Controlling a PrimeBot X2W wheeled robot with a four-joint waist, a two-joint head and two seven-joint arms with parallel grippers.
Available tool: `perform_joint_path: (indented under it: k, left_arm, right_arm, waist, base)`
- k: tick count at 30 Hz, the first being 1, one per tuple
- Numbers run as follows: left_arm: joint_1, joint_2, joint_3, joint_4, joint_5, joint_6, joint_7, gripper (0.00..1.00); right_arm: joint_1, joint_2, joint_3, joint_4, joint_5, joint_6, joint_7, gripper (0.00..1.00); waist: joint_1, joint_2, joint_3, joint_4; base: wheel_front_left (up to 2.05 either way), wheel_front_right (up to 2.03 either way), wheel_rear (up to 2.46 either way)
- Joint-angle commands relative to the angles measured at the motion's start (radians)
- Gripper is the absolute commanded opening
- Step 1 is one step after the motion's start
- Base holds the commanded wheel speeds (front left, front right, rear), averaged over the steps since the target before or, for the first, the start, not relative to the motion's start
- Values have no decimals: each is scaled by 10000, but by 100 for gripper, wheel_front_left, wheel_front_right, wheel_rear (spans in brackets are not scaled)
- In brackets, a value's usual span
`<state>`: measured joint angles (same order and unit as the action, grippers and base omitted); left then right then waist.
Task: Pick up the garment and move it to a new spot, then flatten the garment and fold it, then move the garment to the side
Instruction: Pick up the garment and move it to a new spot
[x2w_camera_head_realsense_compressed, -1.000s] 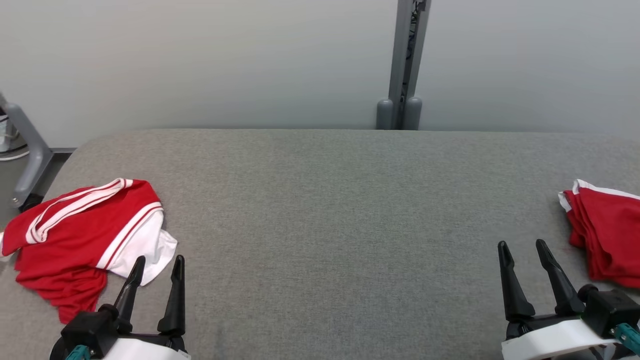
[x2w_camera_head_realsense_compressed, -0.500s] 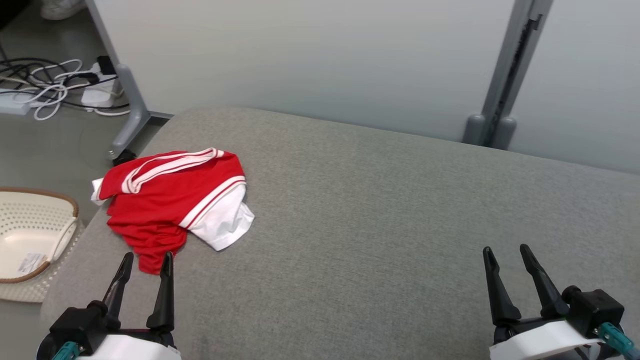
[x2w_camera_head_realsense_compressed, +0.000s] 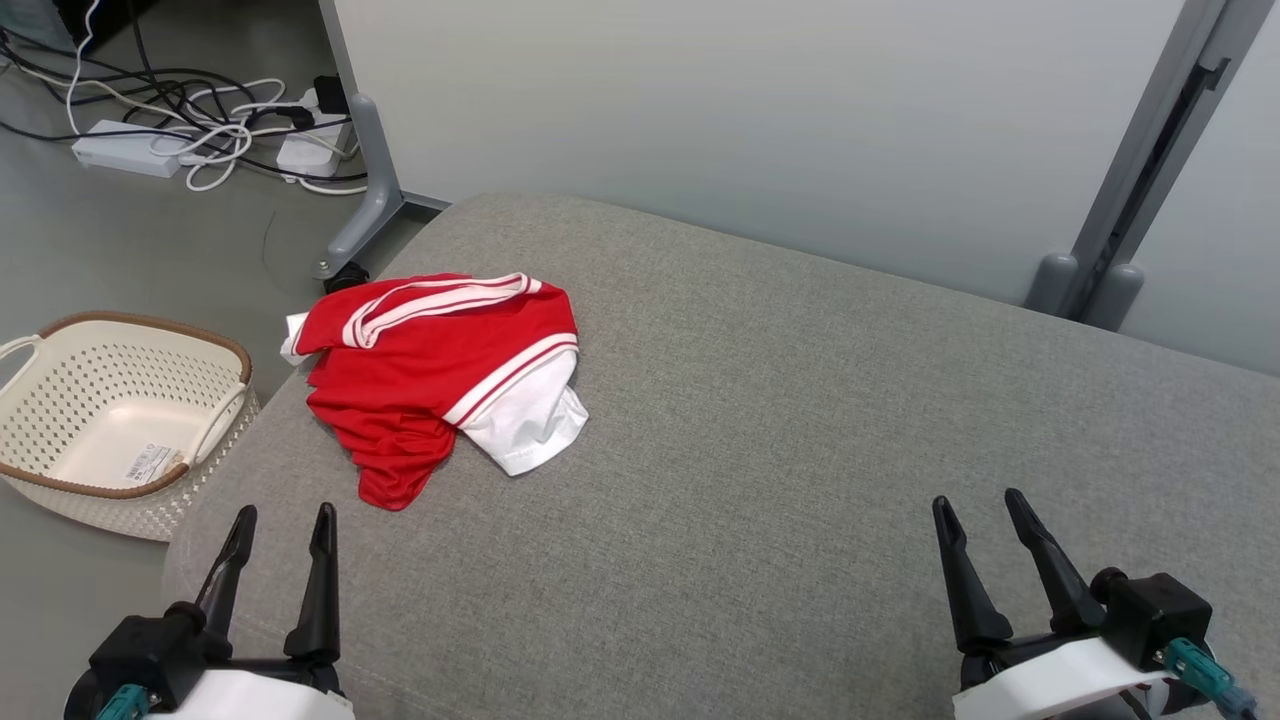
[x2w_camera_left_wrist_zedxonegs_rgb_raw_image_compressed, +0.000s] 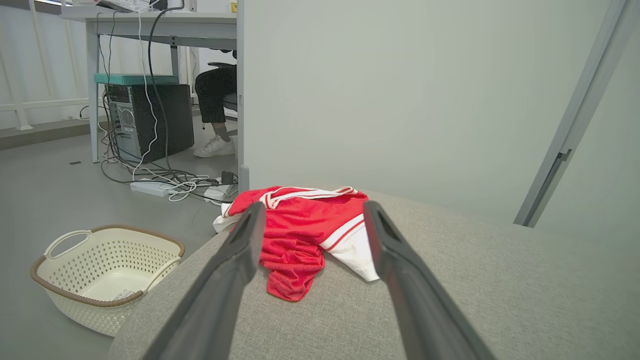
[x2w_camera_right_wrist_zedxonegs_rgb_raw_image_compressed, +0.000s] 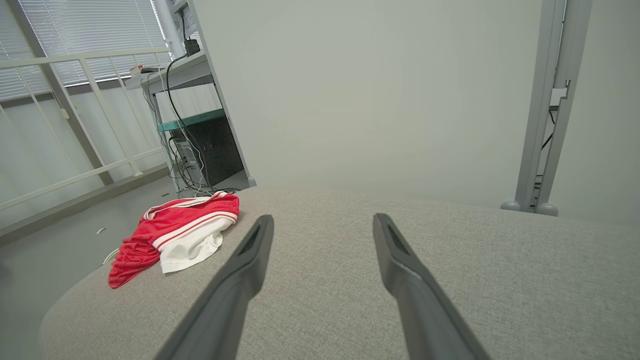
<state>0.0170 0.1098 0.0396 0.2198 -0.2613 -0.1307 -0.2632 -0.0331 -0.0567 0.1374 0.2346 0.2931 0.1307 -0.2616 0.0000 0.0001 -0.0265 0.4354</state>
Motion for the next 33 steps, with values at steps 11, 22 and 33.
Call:
perform_joint_path:
  k: [11,22,33]
  left_arm:
    - [-1825,1233,-340,456,-855,-2,1161,100]
    - [-4959,3192,-1215,2004,-3229,0,2795,100]
    - [-7344,5181,-2912,5146,-5564,0,4119,100]
  right_arm:
    - [-328,10,145,-108,56,2,-45,100]
    - [-1388,28,400,-605,15,2,-45,100]
    - [-3038,34,1048,-1217,-251,2,-45,100]
  waist:
    - [0,-1,248,-584]
    - [0,-1,1655,-1863]
    - [0,-1,3576,-3816]
  base:
    - [0,0,0]
    - [0,0,0]
    - [0,0,0]
